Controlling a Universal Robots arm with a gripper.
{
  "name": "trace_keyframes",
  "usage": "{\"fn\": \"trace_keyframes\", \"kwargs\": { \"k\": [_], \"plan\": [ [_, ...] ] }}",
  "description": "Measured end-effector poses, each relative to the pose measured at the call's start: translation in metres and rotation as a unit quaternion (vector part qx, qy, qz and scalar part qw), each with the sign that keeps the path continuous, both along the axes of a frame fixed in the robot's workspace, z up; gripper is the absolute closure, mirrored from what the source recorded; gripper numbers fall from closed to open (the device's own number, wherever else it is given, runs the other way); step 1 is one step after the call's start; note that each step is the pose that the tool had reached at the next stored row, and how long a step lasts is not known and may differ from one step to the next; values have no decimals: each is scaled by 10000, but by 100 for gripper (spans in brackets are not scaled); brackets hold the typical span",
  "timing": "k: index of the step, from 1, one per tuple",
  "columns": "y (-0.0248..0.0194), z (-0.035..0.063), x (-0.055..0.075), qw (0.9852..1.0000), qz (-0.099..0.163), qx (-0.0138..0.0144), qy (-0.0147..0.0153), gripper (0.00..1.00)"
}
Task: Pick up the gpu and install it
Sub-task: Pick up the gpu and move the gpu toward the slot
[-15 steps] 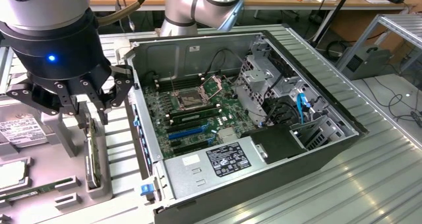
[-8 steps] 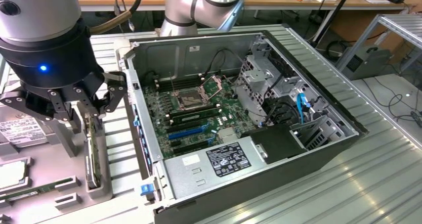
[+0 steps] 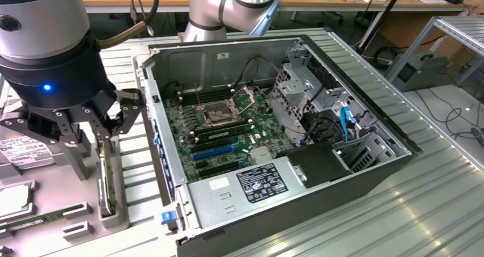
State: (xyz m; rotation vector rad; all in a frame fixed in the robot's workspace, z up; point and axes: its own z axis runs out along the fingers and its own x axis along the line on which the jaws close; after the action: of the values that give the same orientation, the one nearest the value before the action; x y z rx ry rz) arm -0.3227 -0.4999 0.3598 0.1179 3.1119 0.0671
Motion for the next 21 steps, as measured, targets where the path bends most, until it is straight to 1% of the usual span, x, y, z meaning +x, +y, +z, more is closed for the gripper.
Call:
{"fn": "trace_keyframes", "kwargs": {
  "k": [3, 6, 7, 11, 13, 15, 21],
  "plan": [
    [0, -41, -25, 10000, 0, 1, 0, 64],
    [2, -105, -26, 10000, 0, 1, 0, 64],
    [13, -127, -27, 10000, -1, 1, 0, 64],
    [99, -172, -26, 10000, 0, 1, 0, 64],
    [128, -181, -26, 10000, 0, 2, 0, 64],
    [179, -195, -25, 10000, 0, 2, 0, 64],
    [261, -232, -26, 10000, 0, 1, 0, 64]
  ]
}}
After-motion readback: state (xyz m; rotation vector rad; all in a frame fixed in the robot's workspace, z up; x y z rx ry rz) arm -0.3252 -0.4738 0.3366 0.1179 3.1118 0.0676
